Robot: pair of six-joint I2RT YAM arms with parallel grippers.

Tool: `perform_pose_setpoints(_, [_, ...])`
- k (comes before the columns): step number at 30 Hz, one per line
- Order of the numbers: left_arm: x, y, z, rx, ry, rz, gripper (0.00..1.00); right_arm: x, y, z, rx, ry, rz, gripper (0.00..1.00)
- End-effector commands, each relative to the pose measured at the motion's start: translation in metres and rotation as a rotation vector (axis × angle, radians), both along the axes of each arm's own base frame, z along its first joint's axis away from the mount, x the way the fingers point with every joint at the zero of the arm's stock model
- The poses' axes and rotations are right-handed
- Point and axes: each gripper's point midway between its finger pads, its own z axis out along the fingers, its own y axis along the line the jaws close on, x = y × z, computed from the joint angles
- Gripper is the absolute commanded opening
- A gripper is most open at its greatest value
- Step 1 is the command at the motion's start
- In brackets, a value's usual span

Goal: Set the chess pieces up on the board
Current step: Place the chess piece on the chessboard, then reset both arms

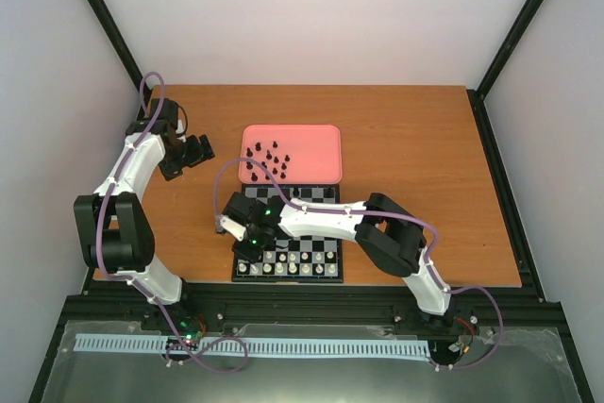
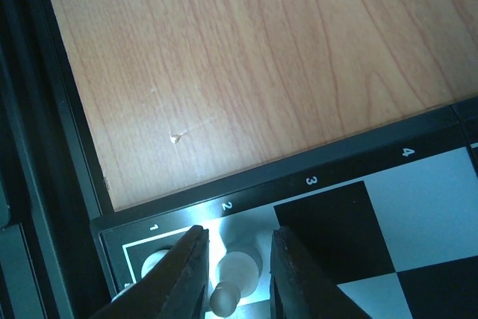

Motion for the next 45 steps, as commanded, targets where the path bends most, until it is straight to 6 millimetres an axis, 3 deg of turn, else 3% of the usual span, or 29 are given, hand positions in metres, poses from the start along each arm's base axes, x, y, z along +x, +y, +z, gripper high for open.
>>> perform_pose_setpoints(1, [0.001, 0.000, 0.011, 0.009, -0.026, 0.001, 1.00, 0.007, 0.007, 0.012, 0.021, -0.053, 0.014, 0.28])
perform_pose_setpoints(7, [0.002, 0.002, 0.015, 0.015, -0.030, 0.005, 1.00, 0.013, 0.009, 0.027, 0.031, -0.097, 0.054, 0.36])
perform_pose_setpoints(12, [0.003, 0.002, 0.017, 0.016, -0.034, 0.005, 1.00, 0.022, 0.014, 0.054, 0.068, -0.113, 0.061, 0.39])
perform_pose_setpoints(15, [0.004, 0.001, 0.020, 0.013, -0.038, 0.005, 1.00, 0.044, 0.011, 0.079, 0.084, -0.160, 0.006, 0.42])
perform_pose_setpoints(18, [0.004, 0.002, 0.027, 0.020, -0.051, 0.008, 1.00, 0.079, -0.006, 0.105, 0.126, -0.146, -0.131, 0.43])
perform_pose_setpoints(22, [0.002, 0.004, 0.035, 0.028, -0.069, 0.019, 1.00, 0.134, -0.046, 0.126, 0.149, -0.110, -0.337, 0.44])
perform_pose_setpoints(24, [0.001, 0.003, 0.037, 0.022, -0.074, 0.019, 1.00, 0.163, -0.071, 0.131, 0.136, -0.122, -0.435, 0.62])
perform_pose_setpoints(25, [0.000, 0.003, 0.039, 0.022, -0.076, 0.019, 1.00, 0.177, -0.084, 0.135, 0.126, -0.140, -0.484, 0.87])
perform_pose_setpoints(26, [-0.001, 0.003, 0.039, 0.022, -0.075, 0.017, 1.00, 0.190, -0.098, 0.139, 0.116, -0.159, -0.538, 0.98])
perform_pose_setpoints(31, [-0.004, 0.005, 0.046, 0.040, -0.080, 0.017, 1.00, 0.256, -0.193, 0.146, 0.058, -0.171, -0.881, 1.00])
perform_pose_setpoints(34, [-0.005, 0.004, 0.047, 0.030, -0.082, 0.015, 1.00, 0.281, -0.257, 0.137, 0.021, -0.124, -1.074, 1.00])
perform_pose_setpoints(37, [-0.004, 0.002, 0.049, 0.022, -0.089, 0.014, 1.00, 0.293, -0.306, 0.127, -0.021, -0.103, -1.210, 1.00])
perform_pose_setpoints(41, [-0.005, 0.002, 0.048, 0.021, -0.086, 0.014, 1.00, 0.301, -0.341, 0.127, -0.074, -0.149, -1.292, 1.00])
perform_pose_setpoints(45, [-0.004, 0.002, 0.046, 0.018, -0.081, 0.013, 1.00, 0.303, -0.346, 0.129, -0.092, -0.181, -1.293, 1.00])
